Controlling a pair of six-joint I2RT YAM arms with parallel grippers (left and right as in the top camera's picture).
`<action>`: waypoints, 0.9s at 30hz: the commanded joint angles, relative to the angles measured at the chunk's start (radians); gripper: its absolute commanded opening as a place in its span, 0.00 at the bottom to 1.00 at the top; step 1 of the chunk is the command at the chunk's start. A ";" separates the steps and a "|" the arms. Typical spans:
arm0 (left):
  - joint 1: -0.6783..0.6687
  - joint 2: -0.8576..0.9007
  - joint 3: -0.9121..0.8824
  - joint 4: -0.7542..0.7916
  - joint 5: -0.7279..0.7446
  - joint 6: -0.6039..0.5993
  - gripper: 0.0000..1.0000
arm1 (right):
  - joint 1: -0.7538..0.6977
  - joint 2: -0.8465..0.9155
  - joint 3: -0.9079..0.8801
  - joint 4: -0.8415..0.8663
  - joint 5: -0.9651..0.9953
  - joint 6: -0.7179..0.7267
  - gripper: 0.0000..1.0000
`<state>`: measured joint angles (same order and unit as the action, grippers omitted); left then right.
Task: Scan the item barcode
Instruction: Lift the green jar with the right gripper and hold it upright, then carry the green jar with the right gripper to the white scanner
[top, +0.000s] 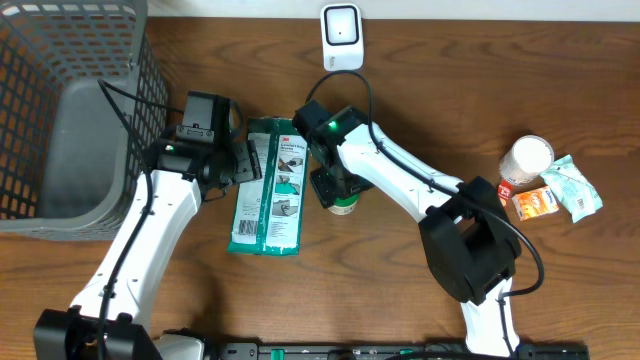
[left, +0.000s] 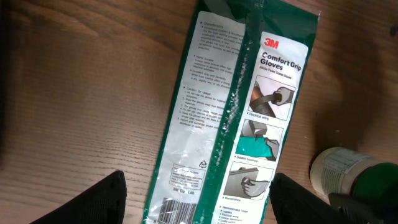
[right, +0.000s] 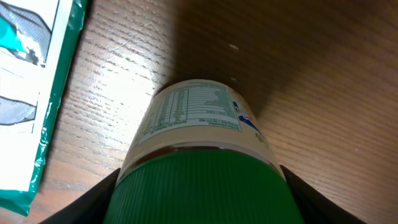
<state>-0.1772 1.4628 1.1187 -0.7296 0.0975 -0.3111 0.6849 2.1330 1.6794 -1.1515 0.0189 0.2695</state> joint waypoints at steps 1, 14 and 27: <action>0.006 -0.010 -0.002 -0.003 -0.016 -0.001 0.71 | 0.004 -0.003 0.010 -0.001 0.018 -0.002 0.49; 0.051 -0.074 -0.001 0.023 -0.039 -0.002 0.72 | -0.007 -0.275 0.029 0.023 0.087 -0.002 0.38; 0.103 -0.123 -0.002 0.023 -0.136 -0.001 0.84 | -0.019 -0.558 0.029 0.243 0.274 -0.002 0.01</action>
<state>-0.0784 1.3411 1.1187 -0.7033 -0.0036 -0.3145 0.6815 1.6009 1.6913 -0.9543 0.1932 0.2703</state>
